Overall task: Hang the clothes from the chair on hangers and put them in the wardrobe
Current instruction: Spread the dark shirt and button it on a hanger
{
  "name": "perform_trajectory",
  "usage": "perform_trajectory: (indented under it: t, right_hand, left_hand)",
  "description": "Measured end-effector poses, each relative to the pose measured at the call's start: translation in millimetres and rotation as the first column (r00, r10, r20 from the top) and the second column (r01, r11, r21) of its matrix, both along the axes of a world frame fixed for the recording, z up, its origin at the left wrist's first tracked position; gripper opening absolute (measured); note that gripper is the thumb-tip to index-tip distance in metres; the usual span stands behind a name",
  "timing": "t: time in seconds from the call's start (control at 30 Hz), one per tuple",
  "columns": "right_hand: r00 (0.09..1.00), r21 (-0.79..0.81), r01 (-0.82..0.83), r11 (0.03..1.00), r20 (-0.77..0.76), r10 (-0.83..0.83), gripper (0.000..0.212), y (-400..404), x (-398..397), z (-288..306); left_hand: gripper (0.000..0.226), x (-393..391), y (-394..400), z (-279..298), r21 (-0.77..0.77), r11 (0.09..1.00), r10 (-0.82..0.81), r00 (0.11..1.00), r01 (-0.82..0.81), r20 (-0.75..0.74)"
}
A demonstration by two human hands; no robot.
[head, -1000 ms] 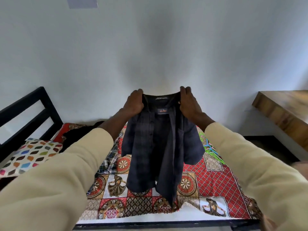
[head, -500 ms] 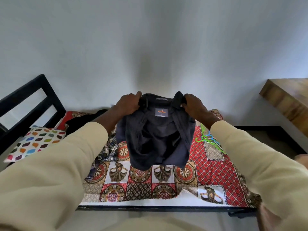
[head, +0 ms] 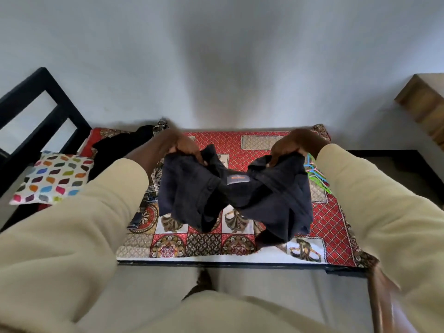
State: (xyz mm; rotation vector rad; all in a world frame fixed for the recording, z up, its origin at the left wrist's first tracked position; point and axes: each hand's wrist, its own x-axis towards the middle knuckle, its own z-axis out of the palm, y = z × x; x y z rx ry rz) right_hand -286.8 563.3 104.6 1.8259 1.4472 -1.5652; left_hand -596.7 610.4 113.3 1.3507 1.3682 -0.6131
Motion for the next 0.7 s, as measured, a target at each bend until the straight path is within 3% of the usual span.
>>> perform_trajectory:
  t: [0.13,0.23,0.3,0.37,0.43,0.53,0.63,0.7]
  right_hand:
    - [0.973,0.127,0.229,0.965,-0.069,-0.221,0.021,47,26,-15]
    - [0.928,0.112,0.362,0.925,-0.139,-0.346,0.018,89,30,-44]
    - [0.893,0.146,0.443,0.884,-0.151,-0.423,0.016,128,27,-78]
    - [0.933,0.343,0.338,0.876,-0.002,-0.360,0.028,176,25,-124]
    - [0.945,0.492,0.199,0.847,0.134,-0.300,0.034,210,19,-168]
    - [0.938,0.531,0.191,0.826,0.150,-0.313,0.030,266,23,-246]
    - [0.930,0.527,0.177,0.832,0.187,-0.316,0.030,310,32,-317]
    - [0.926,0.553,0.146,0.820,0.214,-0.310,0.030,337,37,-356]
  left_hand:
    - [0.031,-15,48,-16,-0.032,0.979,0.205,0.960,-0.203,0.189]
    - [0.026,-6,92,-50,0.070,0.953,0.273,0.935,-0.295,0.228]
    - [0.036,7,131,-85,0.220,0.942,0.216,0.960,-0.254,0.179]
    - [0.051,21,177,-133,0.470,0.879,0.059,0.996,-0.080,0.061]
    - [0.053,28,213,-182,0.607,0.793,0.014,0.997,-0.055,0.073]
    - [0.042,32,280,-266,0.575,0.812,0.036,0.992,-0.098,0.118]
    - [0.035,33,331,-340,0.488,0.873,-0.042,0.999,0.024,0.027]
    - [0.033,33,355,-376,0.504,0.861,-0.085,0.996,0.069,0.009]
